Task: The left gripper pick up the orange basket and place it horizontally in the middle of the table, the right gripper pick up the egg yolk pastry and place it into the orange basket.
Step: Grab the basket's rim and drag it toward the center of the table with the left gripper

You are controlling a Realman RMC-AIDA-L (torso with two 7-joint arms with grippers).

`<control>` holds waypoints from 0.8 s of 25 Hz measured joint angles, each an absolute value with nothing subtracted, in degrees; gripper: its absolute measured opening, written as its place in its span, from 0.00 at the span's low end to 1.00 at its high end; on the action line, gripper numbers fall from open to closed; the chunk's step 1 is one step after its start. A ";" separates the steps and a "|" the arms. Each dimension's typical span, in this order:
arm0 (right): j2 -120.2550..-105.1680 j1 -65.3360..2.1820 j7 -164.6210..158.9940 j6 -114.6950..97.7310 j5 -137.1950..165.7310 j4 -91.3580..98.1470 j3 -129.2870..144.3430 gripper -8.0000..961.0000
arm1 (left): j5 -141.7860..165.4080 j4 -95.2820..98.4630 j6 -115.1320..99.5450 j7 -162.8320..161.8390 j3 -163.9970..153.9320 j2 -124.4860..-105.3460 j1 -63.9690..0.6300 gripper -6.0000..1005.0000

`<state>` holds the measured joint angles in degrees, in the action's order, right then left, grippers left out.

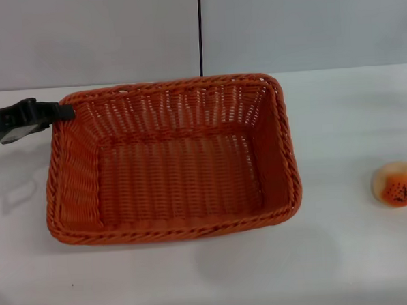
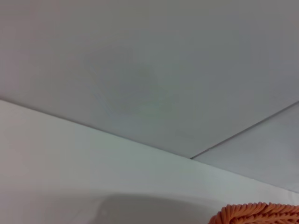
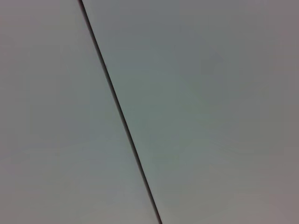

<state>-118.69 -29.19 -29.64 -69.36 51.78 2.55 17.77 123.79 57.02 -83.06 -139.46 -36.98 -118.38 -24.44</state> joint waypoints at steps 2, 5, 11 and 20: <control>-118.69 -29.42 -29.62 -69.13 51.80 2.54 17.82 0.64 | 123.69 56.67 -82.75 -139.26 -37.28 -118.38 -24.40 0.23; -118.70 -29.59 -29.61 -68.80 51.82 2.55 17.83 0.64 | 123.31 56.55 -82.62 -138.71 -37.35 -118.39 -24.39 0.24; -118.62 -29.63 -29.59 -68.06 51.86 2.56 17.85 0.65 | 122.98 56.34 -83.32 -138.33 -37.46 -117.93 -24.85 0.24; -118.65 -29.97 -29.54 -67.24 51.77 2.80 17.84 0.65 | 123.28 56.59 -82.70 -137.45 -36.98 -116.85 -25.06 0.40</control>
